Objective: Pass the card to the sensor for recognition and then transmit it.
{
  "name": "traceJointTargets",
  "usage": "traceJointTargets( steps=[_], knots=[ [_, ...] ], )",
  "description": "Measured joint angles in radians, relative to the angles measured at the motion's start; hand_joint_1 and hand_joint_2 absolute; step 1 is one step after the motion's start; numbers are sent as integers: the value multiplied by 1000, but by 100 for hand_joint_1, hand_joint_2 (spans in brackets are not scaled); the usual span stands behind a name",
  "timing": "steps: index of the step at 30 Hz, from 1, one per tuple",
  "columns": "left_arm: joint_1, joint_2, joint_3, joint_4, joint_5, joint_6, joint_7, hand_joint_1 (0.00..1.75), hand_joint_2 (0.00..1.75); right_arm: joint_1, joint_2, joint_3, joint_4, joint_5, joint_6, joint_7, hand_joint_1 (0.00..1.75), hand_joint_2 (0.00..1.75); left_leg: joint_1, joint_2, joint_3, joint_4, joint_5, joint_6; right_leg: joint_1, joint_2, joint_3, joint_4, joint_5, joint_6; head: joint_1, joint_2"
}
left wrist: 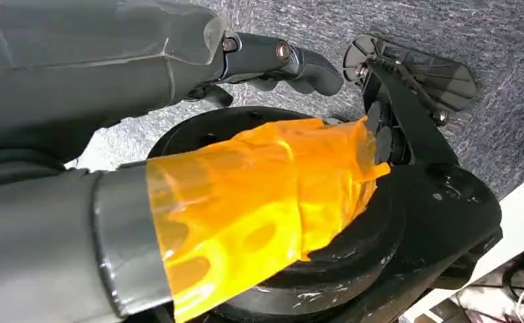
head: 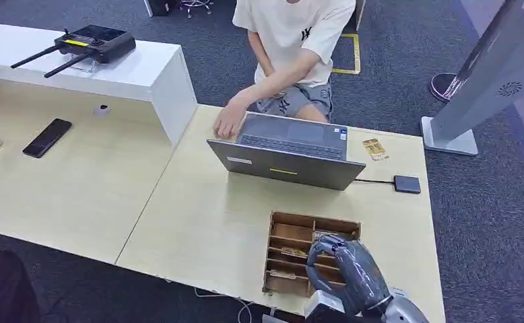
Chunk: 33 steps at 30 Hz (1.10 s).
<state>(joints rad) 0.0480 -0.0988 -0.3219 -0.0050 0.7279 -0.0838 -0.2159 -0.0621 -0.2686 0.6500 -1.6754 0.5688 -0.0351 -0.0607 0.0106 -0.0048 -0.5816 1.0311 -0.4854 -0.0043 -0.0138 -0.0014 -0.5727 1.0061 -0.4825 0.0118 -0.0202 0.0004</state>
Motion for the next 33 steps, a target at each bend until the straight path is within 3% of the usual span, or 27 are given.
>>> traceJointTargets(
  steps=[5,7,10,15,29,33],
  knots=[
    [0,10,-13,0,-11,-9,-6,0,0,-7,0,20,6,43,-30,-13,103,175,0,0,0,0,0,0,0,0,0,0,0,0,0,0],
    [0,5,-18,0,-12,4,-11,0,0,-13,0,34,11,55,-33,-20,87,175,0,0,0,0,0,0,0,0,0,0,0,0,0,0],
    [1,3,-21,0,-17,7,-17,0,0,-13,2,56,13,88,-49,-3,84,175,0,0,0,0,0,0,0,0,0,0,0,0,0,0],
    [0,4,-28,0,-25,6,-18,0,0,-15,10,95,17,118,-59,19,63,175,0,0,0,0,0,0,0,0,0,0,0,0,0,0],
    [0,6,-44,0,-42,4,-18,0,0,-37,34,143,76,166,-83,35,87,175,0,0,0,0,0,0,0,0,0,0,0,0,0,0],
    [-2,6,-45,0,-51,4,-17,0,0,-75,37,154,127,155,-104,11,84,175,0,0,0,0,0,0,0,0,0,0,0,0,0,0]
  ],
)
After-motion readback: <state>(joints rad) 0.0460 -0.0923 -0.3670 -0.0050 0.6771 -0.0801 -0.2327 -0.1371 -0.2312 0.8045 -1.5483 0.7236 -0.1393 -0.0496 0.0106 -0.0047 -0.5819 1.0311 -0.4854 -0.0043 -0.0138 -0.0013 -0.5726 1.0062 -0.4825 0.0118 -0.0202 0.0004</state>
